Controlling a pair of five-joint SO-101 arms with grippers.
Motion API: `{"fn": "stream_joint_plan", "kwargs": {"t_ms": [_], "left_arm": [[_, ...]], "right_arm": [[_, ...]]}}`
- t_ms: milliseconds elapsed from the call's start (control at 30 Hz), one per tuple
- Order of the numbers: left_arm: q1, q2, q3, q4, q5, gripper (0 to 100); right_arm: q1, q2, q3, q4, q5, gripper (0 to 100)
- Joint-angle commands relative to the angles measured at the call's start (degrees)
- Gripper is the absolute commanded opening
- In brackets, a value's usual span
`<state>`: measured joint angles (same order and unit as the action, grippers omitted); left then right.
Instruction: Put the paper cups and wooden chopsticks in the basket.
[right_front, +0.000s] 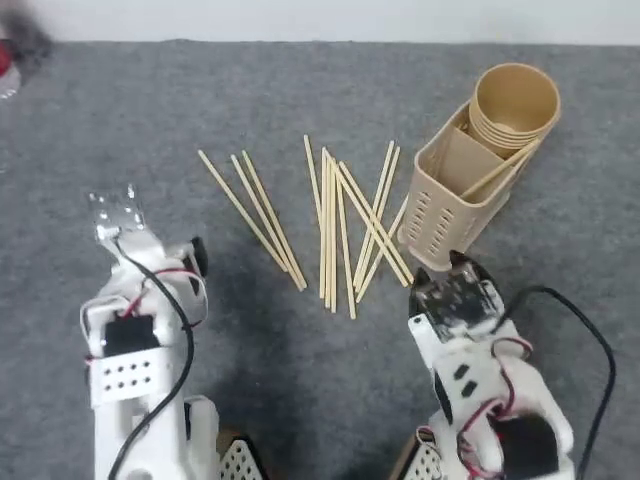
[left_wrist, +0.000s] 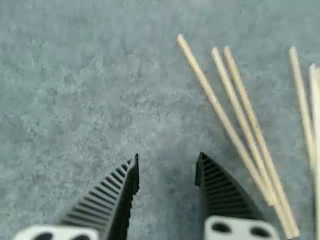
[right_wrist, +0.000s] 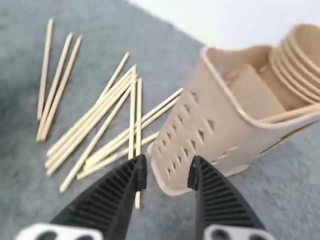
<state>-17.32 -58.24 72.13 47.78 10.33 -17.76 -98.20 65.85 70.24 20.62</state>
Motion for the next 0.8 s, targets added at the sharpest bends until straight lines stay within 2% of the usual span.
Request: {"fn": "stream_joint_plan", "kwargs": {"t_ms": [0,100,267,433,600,767], "left_arm": [[-0.88,-3.25,7.34,-7.03,0.09,18],[-0.62,-5.01,11.03,-10.90,0.09,18],[-0.79,-8.35,13.05,-11.25,0.09,18],[-0.79,-10.81,14.37,-11.25,0.09,18],[-0.53,-12.31,15.08,-11.43,0.09,18],[-0.53,-12.31,15.08,-11.34,0.09,18]], "right_arm": [[-1.54,9.98,-6.15,-0.66,4.04,15.2],[-5.05,21.76,-11.96,-2.15,4.48,15.2],[-10.77,43.74,-26.37,-2.15,4.48,15.2],[-11.21,63.43,-40.09,-2.24,5.36,15.1],[-13.49,80.84,-51.16,-2.24,13.27,15.1],[-11.74,98.07,-61.80,-2.24,15.38,15.1]]}}
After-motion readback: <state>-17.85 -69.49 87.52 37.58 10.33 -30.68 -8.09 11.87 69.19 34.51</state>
